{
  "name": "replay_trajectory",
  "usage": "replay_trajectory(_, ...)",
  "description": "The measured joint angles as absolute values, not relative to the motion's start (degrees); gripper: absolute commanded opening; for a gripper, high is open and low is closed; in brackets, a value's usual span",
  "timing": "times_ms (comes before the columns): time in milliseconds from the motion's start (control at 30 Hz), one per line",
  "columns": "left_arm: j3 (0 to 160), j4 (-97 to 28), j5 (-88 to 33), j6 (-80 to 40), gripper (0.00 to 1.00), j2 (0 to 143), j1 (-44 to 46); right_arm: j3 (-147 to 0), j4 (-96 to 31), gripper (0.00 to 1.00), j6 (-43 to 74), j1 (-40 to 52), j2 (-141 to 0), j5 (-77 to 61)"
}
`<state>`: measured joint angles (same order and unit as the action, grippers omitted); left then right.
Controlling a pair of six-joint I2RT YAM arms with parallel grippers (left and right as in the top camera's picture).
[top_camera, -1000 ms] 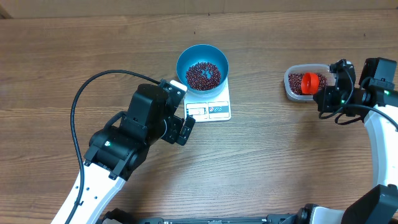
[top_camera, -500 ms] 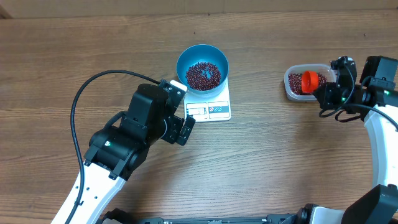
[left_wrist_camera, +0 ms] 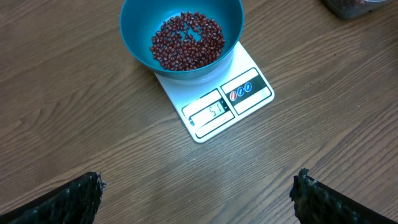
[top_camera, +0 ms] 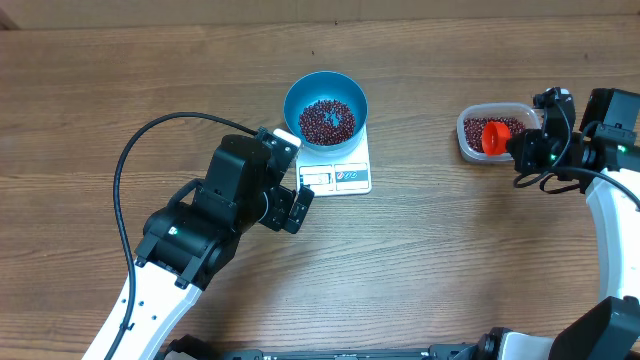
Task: Scoop item into bowl and weigh 150g on scale
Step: 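Dip the orange cup into the red beans in the tub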
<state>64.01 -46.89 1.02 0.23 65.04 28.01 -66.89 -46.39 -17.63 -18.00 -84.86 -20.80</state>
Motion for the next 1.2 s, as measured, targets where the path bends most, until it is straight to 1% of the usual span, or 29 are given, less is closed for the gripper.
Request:
replay_trajectory(867,64.01,-46.89,1.02,0.23,1.0,65.04,28.01,-66.89,-43.51,0.15,-17.63,-18.0,-84.88,-20.8)
replay_trajectory(900,64.01,-46.89,1.02,0.23,1.0,65.04,28.01,-66.89,-43.46,0.15,-17.63,-18.0,-84.88,-20.78)
replay_trajectory(967,64.01,-46.89,1.02,0.23,1.0,65.04,28.01,-66.89,-43.48,0.2,-17.52,-18.0,-84.88,-20.8)
replay_trajectory(1000,64.01,-46.89,1.02,0.23,1.0,65.04,28.01,-66.89,-43.44,0.1,-17.56,-18.0,-84.88,-20.82)
replay_trajectory(1033,64.01,-46.89,1.02,0.23,1.0,65.04,28.01,-66.89,-43.42,0.05,-17.78,-18.0,-84.88,-20.82)
replay_trajectory(1100,64.01,-46.89,1.02,0.23,1.0,65.04,28.01,-66.89,-43.33,0.05,-17.65,-18.0,-84.88,-20.84)
replay_trajectory(1133,64.01,-46.89,1.02,0.23,1.0,65.04,28.01,-66.89,-43.31,0.11,-17.61,-18.0,-84.88,-20.84)
replay_trajectory(1200,64.01,-46.92,1.02,0.23,0.99,65.04,28.01,-66.89,-43.29,0.11,-17.56,-18.0,-84.88,-20.86)
